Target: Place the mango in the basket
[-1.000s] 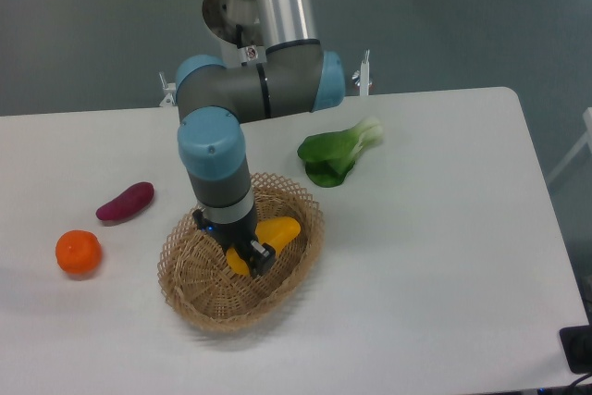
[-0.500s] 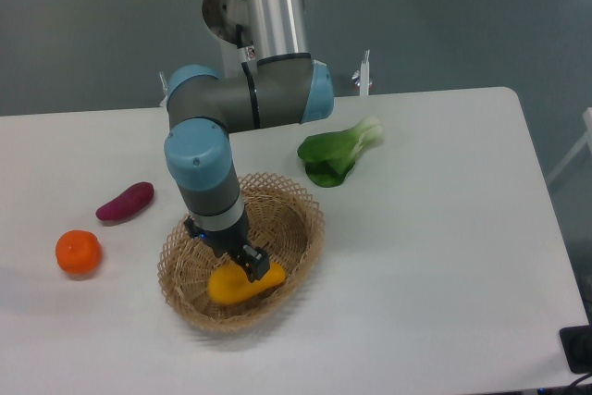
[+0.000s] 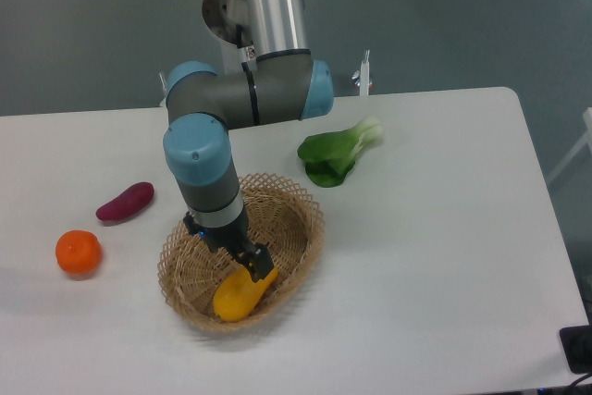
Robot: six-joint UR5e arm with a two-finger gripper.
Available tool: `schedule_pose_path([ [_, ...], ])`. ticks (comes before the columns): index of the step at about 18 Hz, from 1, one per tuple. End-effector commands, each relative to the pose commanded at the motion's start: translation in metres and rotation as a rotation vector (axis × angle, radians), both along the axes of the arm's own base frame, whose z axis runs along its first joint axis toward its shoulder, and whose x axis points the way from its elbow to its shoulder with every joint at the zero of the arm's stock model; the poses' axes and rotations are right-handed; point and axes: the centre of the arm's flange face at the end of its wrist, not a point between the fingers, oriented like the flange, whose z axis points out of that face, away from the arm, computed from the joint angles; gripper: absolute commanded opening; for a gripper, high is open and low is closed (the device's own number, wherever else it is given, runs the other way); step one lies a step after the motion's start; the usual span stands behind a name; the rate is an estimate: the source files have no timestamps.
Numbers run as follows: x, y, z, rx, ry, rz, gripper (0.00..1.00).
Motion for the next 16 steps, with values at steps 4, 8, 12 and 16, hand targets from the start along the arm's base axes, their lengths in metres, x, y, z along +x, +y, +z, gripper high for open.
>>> schedule_pose_path([
  [4,-0.036,-0.02,0.017,0.019,0.009,0.056,1.0],
  [8,-0.061,-0.034,0.019,0.002,0.024,-0.023,1.0],
  [12,-0.084,-0.05,0.026,0.004,0.034,-0.014,1.0],
  [16,-0.109,-0.068,0.025,-0.027,0.029,-0.047,1.0],
])
